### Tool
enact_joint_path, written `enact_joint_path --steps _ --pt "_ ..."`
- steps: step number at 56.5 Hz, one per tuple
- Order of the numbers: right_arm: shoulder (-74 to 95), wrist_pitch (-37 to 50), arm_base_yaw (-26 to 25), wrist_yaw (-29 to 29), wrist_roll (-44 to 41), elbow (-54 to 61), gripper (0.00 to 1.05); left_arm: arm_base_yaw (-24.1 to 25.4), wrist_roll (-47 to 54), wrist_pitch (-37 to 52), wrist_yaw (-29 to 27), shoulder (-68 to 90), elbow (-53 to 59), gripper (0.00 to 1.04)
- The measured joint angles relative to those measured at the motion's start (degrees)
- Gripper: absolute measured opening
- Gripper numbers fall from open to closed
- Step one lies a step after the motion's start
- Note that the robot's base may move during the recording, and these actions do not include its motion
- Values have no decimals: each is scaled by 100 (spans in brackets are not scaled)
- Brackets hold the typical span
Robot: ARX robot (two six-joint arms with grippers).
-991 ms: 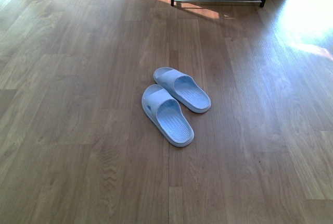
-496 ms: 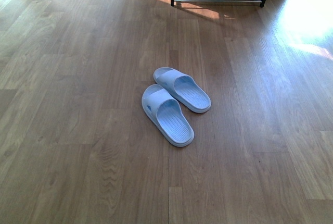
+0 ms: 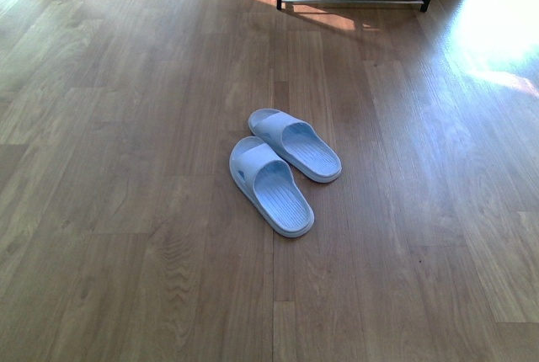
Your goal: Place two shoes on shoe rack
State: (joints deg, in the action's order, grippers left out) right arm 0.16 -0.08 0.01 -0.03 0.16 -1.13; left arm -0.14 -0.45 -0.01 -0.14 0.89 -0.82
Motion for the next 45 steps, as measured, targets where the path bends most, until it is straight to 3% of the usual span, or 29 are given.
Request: enact_joint_path --steps 45 --pt "-4 0 -2 -4 0 0 96 0 0 0 -2 0 0 95"
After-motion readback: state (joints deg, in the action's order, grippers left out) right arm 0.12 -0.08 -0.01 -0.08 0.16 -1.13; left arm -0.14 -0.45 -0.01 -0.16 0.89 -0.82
